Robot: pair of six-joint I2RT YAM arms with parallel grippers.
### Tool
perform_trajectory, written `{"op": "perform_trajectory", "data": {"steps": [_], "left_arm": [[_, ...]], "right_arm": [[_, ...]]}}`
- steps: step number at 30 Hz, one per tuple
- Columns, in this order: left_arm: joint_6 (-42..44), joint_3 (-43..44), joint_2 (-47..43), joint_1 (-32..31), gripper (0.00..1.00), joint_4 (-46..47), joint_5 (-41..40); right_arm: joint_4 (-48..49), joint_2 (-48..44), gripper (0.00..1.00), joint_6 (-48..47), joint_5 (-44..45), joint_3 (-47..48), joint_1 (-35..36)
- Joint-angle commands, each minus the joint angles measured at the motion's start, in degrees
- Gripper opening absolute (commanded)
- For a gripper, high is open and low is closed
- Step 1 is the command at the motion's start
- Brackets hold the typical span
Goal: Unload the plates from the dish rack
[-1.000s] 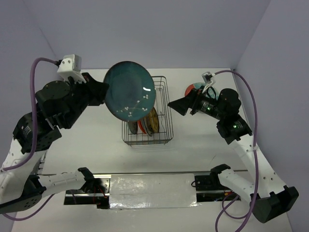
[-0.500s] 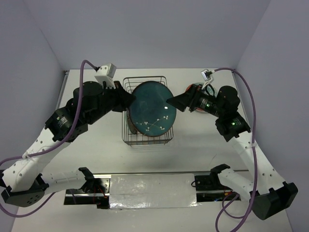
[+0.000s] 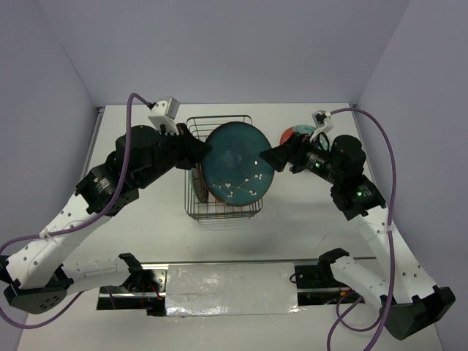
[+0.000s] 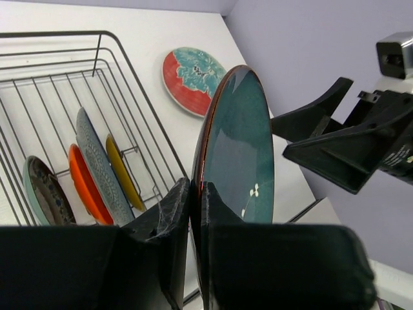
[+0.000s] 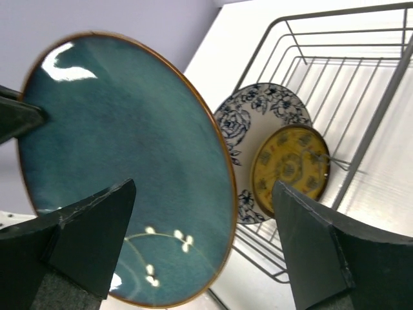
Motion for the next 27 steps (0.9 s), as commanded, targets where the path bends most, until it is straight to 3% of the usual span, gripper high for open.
{"op": "perform_trajectory", "data": {"steps": [1, 6, 10, 12, 15, 16, 18, 20, 21, 23, 24, 26, 27], "left_arm": [[-4.0, 1.1, -3.7, 0.0, 0.00, 16.0, 1.1], [-3.7, -1.3, -5.5, 0.1, 0.00, 19.7, 2.3], [-3.1, -5.0, -7.6, 0.1, 0.00, 24.9, 4.2], [-2.8, -7.1, -8.9, 0.2, 0.00, 26.7, 3.8], [-2.8, -9.3, -9.9, 0.4, 0.03, 28.3, 3.2], [-2.8, -9.6, -10.0, 0.5, 0.05, 28.2, 2.9], [-2.6, -9.8, -9.8, 0.5, 0.08, 27.2, 1.3], [-2.2, -10.1, -9.5, 0.5, 0.19, 25.3, -0.3], [-2.1, -10.2, -9.4, 0.6, 0.26, 25.0, -1.6], [-1.5, -10.6, -9.2, 0.6, 0.42, 23.6, -3.8], [-1.4, -10.7, -9.0, 0.6, 0.57, 23.1, -4.8], [-1.4, -10.1, -8.5, 0.6, 0.79, 20.7, -7.2], [-2.1, -9.4, -8.1, 0.6, 0.98, 18.9, -11.6]], "right_arm": [[-0.8, -0.4, 0.92, -4.0, 1.1, -0.8, 0.2], [8.3, 1.2, 0.79, -1.2, -15.7, -4.6, 0.4], [15.2, 1.0, 0.63, 1.8, -22.8, -6.4, 0.2], [17.4, 0.3, 0.59, 4.1, -25.3, -6.8, 0.2], [18.5, -0.2, 0.34, 5.2, -25.2, -6.8, 0.2], [17.5, -0.4, 0.21, 5.2, -23.6, -6.7, 0.2], [16.3, -1.0, 0.21, 4.9, -21.4, -6.5, 0.3], [14.5, -1.2, 0.20, 4.5, -18.5, -6.5, 0.1], [13.9, -1.4, 0.04, 4.6, -17.4, -6.5, 0.1], [11.6, -1.7, 0.00, 4.9, -13.8, -6.0, -0.1], [10.8, -1.7, 0.00, 5.2, -12.9, -5.8, -0.2], [10.6, -1.9, 0.00, 6.5, -10.4, -5.8, -1.2], [9.8, -1.9, 0.00, 7.0, -9.1, -5.5, -1.8]]}}
